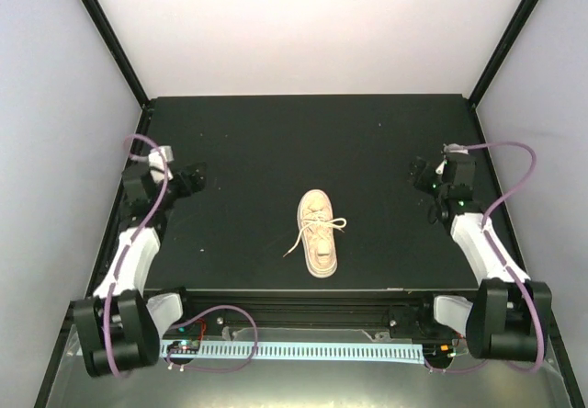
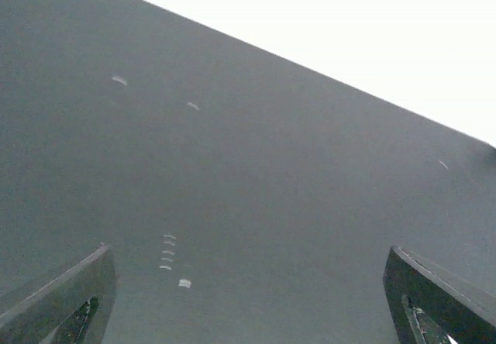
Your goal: Tie the shoes
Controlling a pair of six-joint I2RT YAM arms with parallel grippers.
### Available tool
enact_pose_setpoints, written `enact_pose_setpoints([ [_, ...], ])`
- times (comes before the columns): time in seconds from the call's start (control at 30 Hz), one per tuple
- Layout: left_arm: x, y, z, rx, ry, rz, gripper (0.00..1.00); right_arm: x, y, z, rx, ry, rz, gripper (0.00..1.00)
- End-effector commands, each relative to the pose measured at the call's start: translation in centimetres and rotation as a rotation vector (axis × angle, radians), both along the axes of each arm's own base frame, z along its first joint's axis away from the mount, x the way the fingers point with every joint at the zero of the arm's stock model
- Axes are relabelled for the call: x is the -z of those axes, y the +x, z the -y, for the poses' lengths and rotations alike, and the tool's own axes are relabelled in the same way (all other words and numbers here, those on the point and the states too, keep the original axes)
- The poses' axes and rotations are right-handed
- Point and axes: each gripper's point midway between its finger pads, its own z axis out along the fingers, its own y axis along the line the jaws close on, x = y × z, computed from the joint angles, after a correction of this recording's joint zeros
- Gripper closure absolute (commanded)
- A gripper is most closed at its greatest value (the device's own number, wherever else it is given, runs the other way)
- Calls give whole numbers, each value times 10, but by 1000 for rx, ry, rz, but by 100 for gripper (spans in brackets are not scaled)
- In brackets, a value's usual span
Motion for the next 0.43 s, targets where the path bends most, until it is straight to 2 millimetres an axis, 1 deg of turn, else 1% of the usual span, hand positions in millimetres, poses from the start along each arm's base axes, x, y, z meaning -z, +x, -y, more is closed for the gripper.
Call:
enact_pose_setpoints([
  [0.0,-17,-14,-63,-272,119,159,3,-26,-9,43,167,-176,166,0],
  [0.03,-15,-18,-71,-315,162,184,2,-27,-12,47,186,-192,204,0],
  [0.1,-8,-24,-79,-356,217,221,1,-27,-18,52,220,-213,265,0],
  [0.2,10,-27,-79,-362,223,234,1,-25,-25,60,267,-233,337,0],
  [0.3,24,-26,-78,-347,235,224,1,-20,-27,65,292,-254,364,0],
  [0.4,23,-26,-79,-363,240,241,1,-12,-27,67,304,-268,368,0],
])
